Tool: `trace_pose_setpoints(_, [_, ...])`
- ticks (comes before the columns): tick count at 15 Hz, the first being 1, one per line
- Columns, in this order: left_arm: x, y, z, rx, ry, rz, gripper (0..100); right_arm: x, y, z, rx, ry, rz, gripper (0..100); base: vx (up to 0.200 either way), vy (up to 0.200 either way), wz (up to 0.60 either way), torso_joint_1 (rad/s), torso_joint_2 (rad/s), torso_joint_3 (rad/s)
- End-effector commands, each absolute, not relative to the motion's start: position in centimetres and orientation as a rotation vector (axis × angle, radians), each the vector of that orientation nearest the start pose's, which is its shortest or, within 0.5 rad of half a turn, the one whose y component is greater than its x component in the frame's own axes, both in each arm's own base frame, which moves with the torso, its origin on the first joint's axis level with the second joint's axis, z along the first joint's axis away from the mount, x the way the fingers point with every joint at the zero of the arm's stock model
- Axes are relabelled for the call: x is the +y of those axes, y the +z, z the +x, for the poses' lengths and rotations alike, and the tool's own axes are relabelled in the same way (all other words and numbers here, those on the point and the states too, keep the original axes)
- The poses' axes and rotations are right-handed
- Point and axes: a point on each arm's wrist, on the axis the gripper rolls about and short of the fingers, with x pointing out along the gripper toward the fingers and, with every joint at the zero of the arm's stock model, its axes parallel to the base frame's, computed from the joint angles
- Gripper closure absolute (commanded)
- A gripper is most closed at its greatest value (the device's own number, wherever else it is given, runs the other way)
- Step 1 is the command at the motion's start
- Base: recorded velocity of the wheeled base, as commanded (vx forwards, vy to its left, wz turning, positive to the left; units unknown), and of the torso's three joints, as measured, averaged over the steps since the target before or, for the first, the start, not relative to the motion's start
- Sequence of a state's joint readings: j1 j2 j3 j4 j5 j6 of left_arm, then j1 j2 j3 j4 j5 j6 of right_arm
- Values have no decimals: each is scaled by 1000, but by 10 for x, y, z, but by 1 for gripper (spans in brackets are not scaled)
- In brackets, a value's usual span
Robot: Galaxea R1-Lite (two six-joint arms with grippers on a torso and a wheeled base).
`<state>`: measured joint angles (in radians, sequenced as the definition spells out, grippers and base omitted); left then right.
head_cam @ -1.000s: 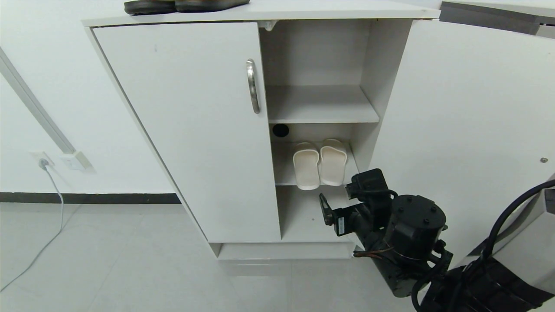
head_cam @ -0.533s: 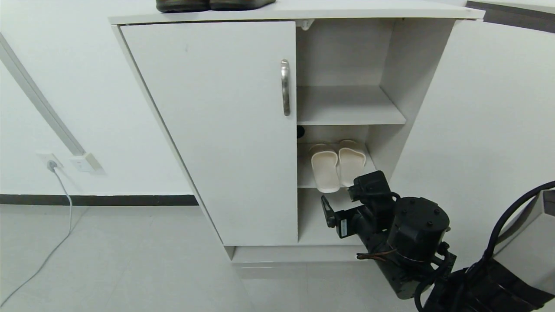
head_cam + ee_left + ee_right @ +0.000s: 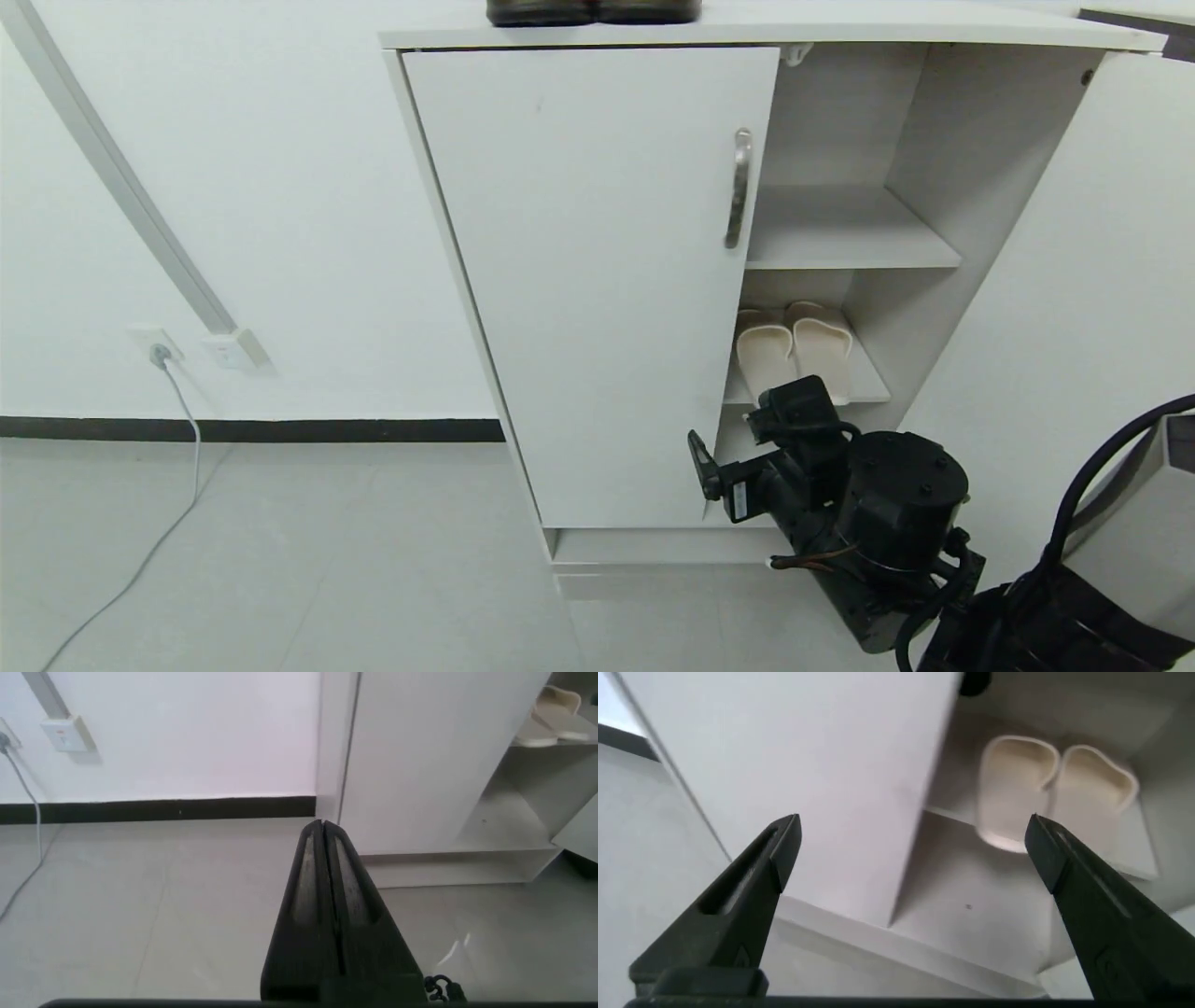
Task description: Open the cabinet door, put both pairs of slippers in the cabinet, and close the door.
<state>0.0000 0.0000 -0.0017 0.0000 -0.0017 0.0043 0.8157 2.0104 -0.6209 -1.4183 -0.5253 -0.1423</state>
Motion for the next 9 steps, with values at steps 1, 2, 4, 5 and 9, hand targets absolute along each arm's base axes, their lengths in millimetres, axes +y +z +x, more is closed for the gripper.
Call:
trace_pose_setpoints(1, [0, 76, -23, 0, -2, 5, 100, 235, 114, 236, -38, 290, -128, 0, 0, 0, 0, 0, 0, 0])
trace_pose_setpoints(2, [0, 76, -23, 0, -2, 3, 100, 235, 114, 236, -38, 290, -128, 0, 0, 0, 0, 0, 0, 0])
trace_pose_setpoints(4, [0, 76, -23, 0, 0, 3, 100, 236, 113, 235, -37, 293, -129, 0, 0, 0, 0, 0, 0, 0])
trace_pose_setpoints(5, [0, 76, -23, 0, 0, 2, 100, 236, 113, 235, -37, 294, -132, 0, 0, 0, 0, 0, 0, 0])
trace_pose_setpoints(9, [0, 76, -23, 0, 0, 2, 100, 238, 109, 237, -40, 294, -132, 0, 0, 0, 0, 0, 0, 0])
